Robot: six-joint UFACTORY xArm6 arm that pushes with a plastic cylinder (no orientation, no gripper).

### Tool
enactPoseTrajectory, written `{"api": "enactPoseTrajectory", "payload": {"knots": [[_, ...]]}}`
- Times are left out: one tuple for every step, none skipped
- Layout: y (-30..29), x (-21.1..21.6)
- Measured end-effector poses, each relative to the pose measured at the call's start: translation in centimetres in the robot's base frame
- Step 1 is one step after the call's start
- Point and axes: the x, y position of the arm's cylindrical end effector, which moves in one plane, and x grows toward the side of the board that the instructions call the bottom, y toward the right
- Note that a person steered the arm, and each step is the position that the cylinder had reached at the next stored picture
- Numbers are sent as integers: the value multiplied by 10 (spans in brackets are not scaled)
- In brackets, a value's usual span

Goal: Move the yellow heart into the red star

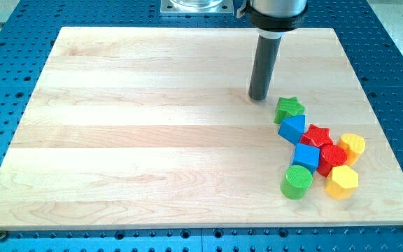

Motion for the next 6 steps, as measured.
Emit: {"api": "enactPoseTrajectory", "payload": {"knots": [[50,0],[139,-8],[167,33],[197,92],[233,101],[194,116]]}}
